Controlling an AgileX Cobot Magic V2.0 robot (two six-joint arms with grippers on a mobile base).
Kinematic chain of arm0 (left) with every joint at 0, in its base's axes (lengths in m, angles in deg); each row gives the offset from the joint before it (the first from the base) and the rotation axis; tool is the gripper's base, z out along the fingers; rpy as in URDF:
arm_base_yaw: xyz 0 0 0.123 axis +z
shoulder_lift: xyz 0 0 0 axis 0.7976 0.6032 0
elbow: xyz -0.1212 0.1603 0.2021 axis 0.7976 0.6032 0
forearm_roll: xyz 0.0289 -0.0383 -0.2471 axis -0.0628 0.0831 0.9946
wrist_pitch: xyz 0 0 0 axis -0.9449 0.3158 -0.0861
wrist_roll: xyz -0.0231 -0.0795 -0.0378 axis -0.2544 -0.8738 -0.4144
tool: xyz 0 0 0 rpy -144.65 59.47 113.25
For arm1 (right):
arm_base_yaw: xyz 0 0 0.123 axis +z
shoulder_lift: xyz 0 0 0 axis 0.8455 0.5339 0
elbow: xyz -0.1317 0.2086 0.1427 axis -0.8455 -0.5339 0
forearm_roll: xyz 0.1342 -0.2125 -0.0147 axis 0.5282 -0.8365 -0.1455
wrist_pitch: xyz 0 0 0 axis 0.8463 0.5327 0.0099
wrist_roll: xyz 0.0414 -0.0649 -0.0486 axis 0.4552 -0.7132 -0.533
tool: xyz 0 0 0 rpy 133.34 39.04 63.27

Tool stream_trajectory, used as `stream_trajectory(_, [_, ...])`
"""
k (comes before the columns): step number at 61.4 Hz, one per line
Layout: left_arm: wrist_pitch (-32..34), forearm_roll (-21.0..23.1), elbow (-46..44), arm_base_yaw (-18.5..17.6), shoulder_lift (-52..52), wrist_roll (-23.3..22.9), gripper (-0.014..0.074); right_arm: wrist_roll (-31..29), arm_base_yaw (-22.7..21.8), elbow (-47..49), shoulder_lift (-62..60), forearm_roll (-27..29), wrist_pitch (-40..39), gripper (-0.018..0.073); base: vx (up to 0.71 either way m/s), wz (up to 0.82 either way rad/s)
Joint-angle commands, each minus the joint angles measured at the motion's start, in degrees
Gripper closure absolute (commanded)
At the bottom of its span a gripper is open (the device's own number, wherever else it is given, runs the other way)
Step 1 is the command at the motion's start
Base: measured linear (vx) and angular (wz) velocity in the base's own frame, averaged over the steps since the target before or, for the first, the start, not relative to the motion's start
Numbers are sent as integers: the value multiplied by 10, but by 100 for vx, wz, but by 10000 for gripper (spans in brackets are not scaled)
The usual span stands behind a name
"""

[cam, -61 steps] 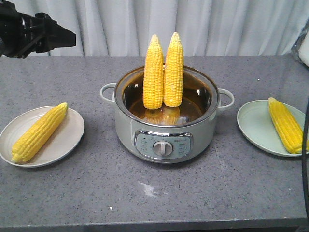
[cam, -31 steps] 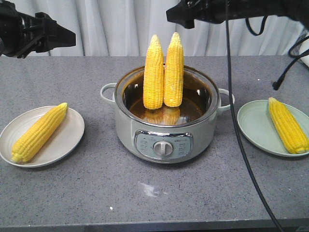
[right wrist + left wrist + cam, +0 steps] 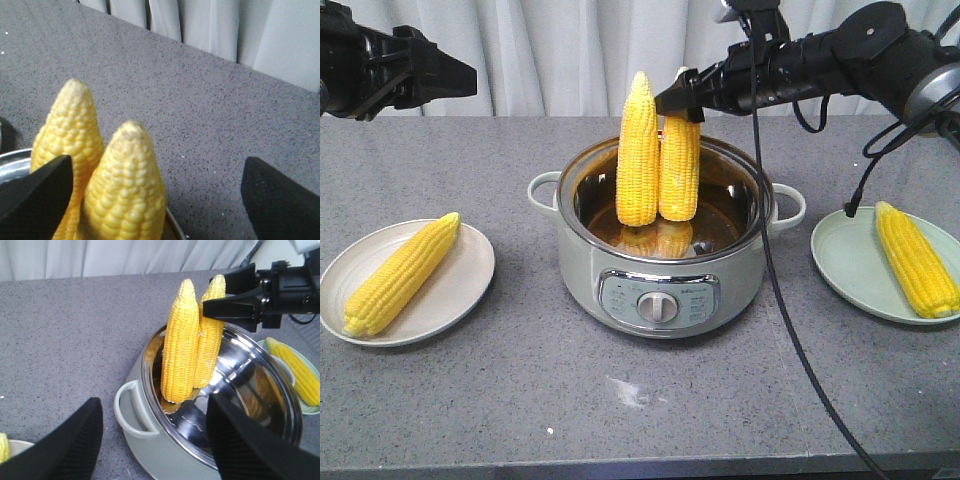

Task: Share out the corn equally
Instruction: 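Grasp the cob tip with the right gripper and lift it out, then raise the held cob up and away from the pot with the right gripper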

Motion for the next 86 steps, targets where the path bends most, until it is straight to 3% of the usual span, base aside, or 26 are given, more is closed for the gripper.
stream_trajectory(1, [29,27,-17,1,-18,0,153,-1,-1,19,-32,20,-8,-58,0,0])
stream_trajectory(12, [29,27,-17,1,-18,0,153,-1,-2,19,-32,17,2,113,0,0])
stream_trajectory(32, [29,27,-17,1,-18,0,153,-23,-2,19,-34,15,17,571,0,0])
stream_trajectory(48, [29,27,-17,1,-18,0,153,-51,-3,19,-60,15,-14,568,0,0])
stream_trajectory(86, [29,27,-17,1,-18,0,153,-53,-4,19,-147,6,-80,565,0,0])
